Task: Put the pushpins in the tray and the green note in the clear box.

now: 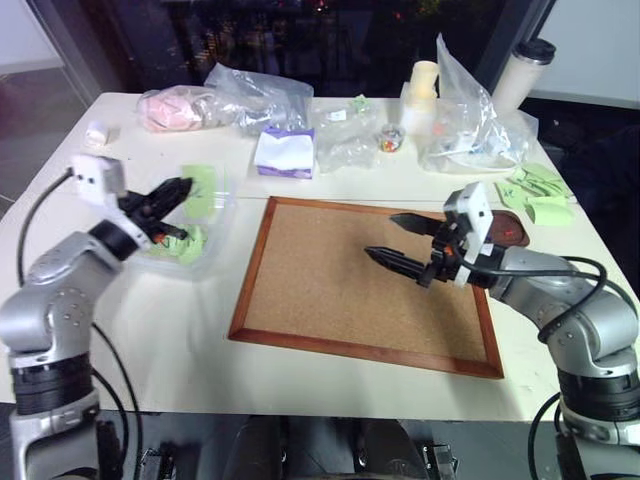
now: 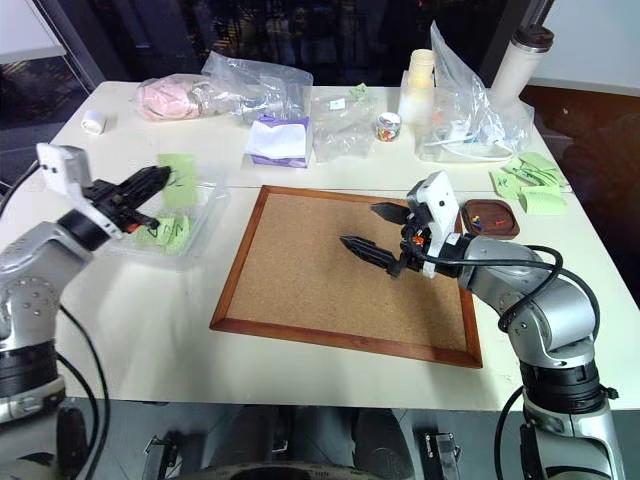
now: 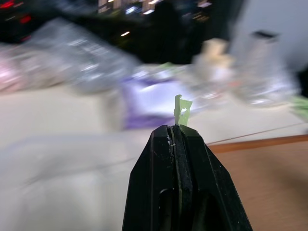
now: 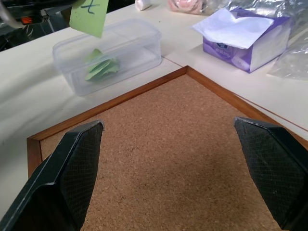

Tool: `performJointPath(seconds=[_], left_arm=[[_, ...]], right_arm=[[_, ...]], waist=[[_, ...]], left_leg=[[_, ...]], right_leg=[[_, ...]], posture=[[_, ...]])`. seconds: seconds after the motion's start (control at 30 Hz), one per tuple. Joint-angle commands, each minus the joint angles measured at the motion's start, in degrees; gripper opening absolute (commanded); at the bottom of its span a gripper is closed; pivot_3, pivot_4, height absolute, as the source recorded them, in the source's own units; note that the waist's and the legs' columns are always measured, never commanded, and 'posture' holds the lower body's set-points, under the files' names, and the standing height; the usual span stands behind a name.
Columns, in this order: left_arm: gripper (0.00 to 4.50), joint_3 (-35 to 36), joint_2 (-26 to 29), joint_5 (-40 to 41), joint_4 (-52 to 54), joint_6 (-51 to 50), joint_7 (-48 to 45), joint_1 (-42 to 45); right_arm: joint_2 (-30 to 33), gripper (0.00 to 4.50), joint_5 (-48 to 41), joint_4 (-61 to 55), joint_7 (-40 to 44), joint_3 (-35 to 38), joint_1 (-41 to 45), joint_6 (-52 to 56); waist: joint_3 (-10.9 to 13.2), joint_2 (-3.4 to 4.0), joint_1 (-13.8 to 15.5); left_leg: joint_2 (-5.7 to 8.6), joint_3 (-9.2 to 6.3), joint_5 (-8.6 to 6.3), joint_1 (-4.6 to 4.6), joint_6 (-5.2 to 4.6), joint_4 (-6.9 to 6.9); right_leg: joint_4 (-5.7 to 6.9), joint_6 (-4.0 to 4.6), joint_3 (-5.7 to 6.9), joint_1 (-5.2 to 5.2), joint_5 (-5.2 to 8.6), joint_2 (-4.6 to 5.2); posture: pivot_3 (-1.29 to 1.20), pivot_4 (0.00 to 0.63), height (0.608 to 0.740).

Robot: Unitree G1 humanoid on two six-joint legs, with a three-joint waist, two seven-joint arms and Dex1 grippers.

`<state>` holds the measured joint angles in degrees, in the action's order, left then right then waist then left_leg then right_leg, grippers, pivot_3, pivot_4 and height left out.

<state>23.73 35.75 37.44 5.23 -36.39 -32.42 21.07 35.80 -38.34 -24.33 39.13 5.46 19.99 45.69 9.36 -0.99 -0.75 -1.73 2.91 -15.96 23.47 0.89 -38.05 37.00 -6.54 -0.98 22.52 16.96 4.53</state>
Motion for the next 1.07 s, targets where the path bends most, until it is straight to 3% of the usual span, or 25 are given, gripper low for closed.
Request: performJointPath(seconds=[0.03, 0.17, 0.37, 0.57, 0.73, 0.93, 1.07], left_arm=[[0.0, -0.19, 2.25, -2.73, -6.04, 4.04, -3.12, 1.23], [1.46, -2.67, 2.03, -4.66, -13.01, 5.27, -5.55, 2.05], [4.48, -1.83, 2.6, -1.76, -11.63, 2.23, -7.68, 3.58], [4.48, -2.78, 4.22, 4.13, -5.39, -4.63, -11.89, 5.91], [4.48, -8.96, 3.56, 6.24, 1.68, -7.42, -16.72, 7.48], [4.48, -23.51, 2.59, -2.87, 2.72, 0.52, -24.53, 7.13], [4.48, -28.14, -0.14, -6.92, -1.43, 4.94, -25.85, 6.44]], right_arm=[[-0.31, 4.44, 0.76, -0.86, -0.11, -0.28, 1.24, -1.97], [-0.14, 4.5, 2.18, 0.18, 0.0, -0.59, 0.88, -3.23], [1.74, 4.5, 4.16, 0.26, 0.4, 0.38, -2.37, -4.11], [3.39, 4.5, 3.67, -1.53, 0.54, 2.99, -5.06, -3.4], [6.71, 4.5, 1.7, -2.4, 1.88, 6.98, -7.03, -1.7], [10.15, 4.5, 0.59, -2.02, 3.98, 10.05, -8.74, -1.36], [11.6, 4.5, 1.94, -3.47, 4.85, 8.89, -10.74, -2.12]], waist=[[0.02, -0.03, 0.08], [0.05, -0.08, 0.21], [0.18, -0.31, 0.07], [0.18, -0.31, 0.04], [0.19, -0.31, 0.16], [0.19, -0.3, -0.1], [0.19, -0.3, -0.02]], left_leg=[[-0.01, 0.01, 0.0, 0.0, 0.0, 0.0], [0.0, 0.02, 0.0, 0.01, 0.0, 0.0], [-0.06, 0.01, 0.0, 0.06, 0.01, 0.0], [-0.06, 0.02, 0.0, 0.06, 0.01, 0.0], [-0.02, 0.03, 0.0, 0.07, 0.01, 0.0], [0.01, 0.07, 0.0, 0.03, 0.01, 0.0], [0.05, 0.07, 0.0, 0.03, 0.01, 0.0]], right_leg=[[0.0, 0.0, 0.0, 0.0, 0.0, 0.01], [-0.01, 0.0, 0.01, -0.01, 0.0, 0.06], [0.02, 0.0, 0.01, 0.05, 0.0, 0.04], [0.04, 0.0, 0.01, 0.05, 0.0, 0.07], [0.02, 0.0, 0.0, 0.03, 0.0, 0.1], [0.03, 0.0, -0.04, 0.03, 0.0, 0.03], [0.02, 0.01, -0.06, 0.05, 0.0, -0.02]], posture=[[0.0, 0.15, 0.74], [0.0, 0.15, 0.74], [0.0, 0.15, 0.74], [0.0, 0.15, 0.74], [0.0, 0.15, 0.74], [0.0, 0.15, 0.74], [0.0, 0.15, 0.74]])
